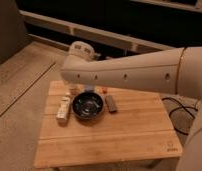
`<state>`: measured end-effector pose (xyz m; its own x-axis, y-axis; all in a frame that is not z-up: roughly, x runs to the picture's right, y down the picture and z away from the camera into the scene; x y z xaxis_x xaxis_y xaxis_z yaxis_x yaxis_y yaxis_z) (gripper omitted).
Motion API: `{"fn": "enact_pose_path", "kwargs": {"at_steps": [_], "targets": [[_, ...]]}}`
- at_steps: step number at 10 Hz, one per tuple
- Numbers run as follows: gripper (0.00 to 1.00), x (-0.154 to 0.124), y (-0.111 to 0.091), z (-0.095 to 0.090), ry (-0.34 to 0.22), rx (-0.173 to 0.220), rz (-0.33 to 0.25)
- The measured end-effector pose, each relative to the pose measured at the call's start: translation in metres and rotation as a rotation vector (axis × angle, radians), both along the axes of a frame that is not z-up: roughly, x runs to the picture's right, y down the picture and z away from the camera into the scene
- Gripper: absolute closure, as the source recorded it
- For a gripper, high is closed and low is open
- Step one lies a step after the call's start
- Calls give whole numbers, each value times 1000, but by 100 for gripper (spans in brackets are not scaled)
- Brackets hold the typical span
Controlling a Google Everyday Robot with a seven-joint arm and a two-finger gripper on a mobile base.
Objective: Drag the pepper across the table
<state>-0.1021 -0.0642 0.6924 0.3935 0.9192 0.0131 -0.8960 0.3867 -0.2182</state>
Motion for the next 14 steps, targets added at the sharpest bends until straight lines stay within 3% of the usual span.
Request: {"fn": "enact_pose_path", "kwargs": {"at_steps": [2, 6, 10, 13, 14], "targets": [[35, 26, -9, 18, 5, -5, 28], [35, 22, -8, 16, 1, -4, 20], [35, 12, 24, 19, 12, -35, -9], [35, 5, 15, 40, 9, -46, -17], [35, 11, 7, 56, 12, -46, -20]]}}
